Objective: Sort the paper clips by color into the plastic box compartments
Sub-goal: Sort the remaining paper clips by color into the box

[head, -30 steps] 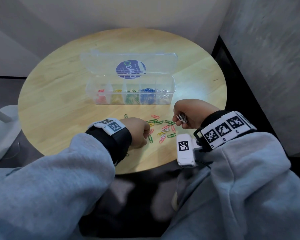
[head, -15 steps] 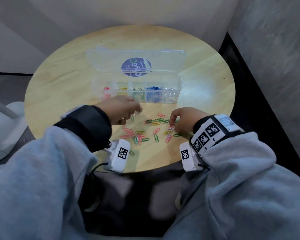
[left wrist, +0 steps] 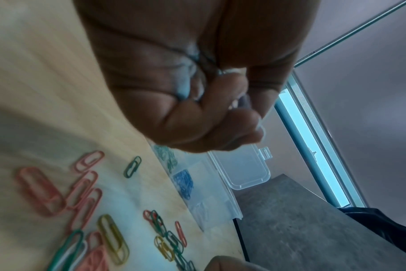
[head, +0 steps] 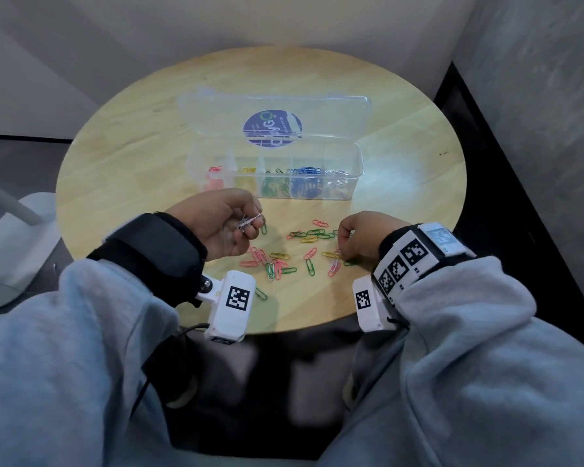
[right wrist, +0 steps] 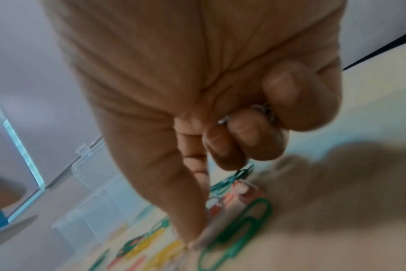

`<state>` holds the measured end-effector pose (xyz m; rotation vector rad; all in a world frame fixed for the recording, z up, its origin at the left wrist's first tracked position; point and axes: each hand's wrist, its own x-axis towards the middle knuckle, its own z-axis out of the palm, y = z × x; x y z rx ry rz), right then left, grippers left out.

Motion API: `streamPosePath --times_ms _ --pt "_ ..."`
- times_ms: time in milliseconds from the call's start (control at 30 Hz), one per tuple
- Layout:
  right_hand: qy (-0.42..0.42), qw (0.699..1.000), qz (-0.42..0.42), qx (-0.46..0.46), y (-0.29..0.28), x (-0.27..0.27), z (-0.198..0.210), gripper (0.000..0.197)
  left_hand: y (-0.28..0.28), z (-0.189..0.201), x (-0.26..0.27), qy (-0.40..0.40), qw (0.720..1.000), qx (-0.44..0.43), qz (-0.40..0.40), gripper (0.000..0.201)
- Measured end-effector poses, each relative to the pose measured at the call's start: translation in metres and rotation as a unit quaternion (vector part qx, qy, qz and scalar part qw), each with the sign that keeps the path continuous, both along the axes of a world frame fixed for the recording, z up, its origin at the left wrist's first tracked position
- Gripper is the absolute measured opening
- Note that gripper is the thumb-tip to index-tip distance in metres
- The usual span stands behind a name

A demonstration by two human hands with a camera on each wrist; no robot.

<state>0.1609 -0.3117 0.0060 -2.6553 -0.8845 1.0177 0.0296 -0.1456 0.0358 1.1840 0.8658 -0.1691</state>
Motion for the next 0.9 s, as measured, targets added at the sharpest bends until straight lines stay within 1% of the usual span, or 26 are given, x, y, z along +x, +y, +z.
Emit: streamPosePath --times_ms 67,133,200,267,300,333,367,433,467,500,533,600,700,800,900 --pt "0.023 1.0 -0.019 0.009 -0.001 0.001 0.003 0.005 0.001 -0.001 -0.001 0.011 1.0 -0.003 -0.006 0.02" --pt "0.049 0.997 -0.037 0.037 -0.002 0.004 0.008 0.012 0.0 -0.002 0.0 0.029 0.999 0.014 -0.028 0.017" --pt "0.068 0.994 -0.057 0.066 -0.003 0.008 0.013 0.019 -0.003 -0.005 0.002 0.057 0.995 0.062 -0.057 0.013" --pt "0.098 0.987 -0.084 0.1 -0.004 0.01 0.015 0.019 -0.006 -0.009 0.004 0.099 0.981 0.137 -0.1 0.02" --pt "0.11 0.983 -0.095 0.114 -0.004 0.01 0.015 0.017 -0.007 -0.011 0.005 0.122 0.967 0.18 -0.131 0.024" --pt "0.119 0.98 -0.102 0.123 -0.004 0.011 0.014 0.016 -0.008 -0.013 0.006 0.146 0.948 0.229 -0.169 0.027" --pt "0.127 0.978 -0.105 0.129 -0.005 0.011 0.014 0.015 -0.009 -0.016 0.006 0.167 0.921 0.282 -0.21 0.03" --pt "0.146 0.973 -0.104 0.144 -0.005 0.01 0.015 0.018 -0.012 -0.02 0.006 0.206 0.854 0.385 -0.284 0.034" --pt "0.158 0.97 -0.105 0.154 -0.005 0.01 0.015 0.018 -0.014 -0.021 0.006 0.223 0.822 0.424 -0.308 0.034" --pt "0.173 0.964 -0.11 0.167 -0.005 0.01 0.015 0.018 -0.017 -0.023 0.006 0.233 0.801 0.446 -0.323 0.035" --pt "0.189 0.958 -0.119 0.178 -0.004 0.01 0.014 0.018 -0.019 -0.025 0.007 0.241 0.792 0.454 -0.331 0.036" --pt "0.209 0.949 -0.139 0.19 -0.004 0.01 0.014 0.02 -0.025 -0.031 0.01 0.255 0.784 0.459 -0.331 0.041" --pt "0.221 0.946 -0.148 0.183 -0.003 0.01 0.013 0.028 -0.031 -0.034 0.014 0.264 0.771 0.482 -0.323 0.035" --pt "0.211 0.955 -0.136 0.159 -0.002 0.008 0.012 0.031 -0.032 -0.033 0.016 0.262 0.763 0.489 -0.333 0.036" --pt "0.184 0.966 -0.13 0.129 -0.001 0.007 0.011 0.026 -0.029 -0.034 0.015 0.249 0.77 0.477 -0.343 0.031"
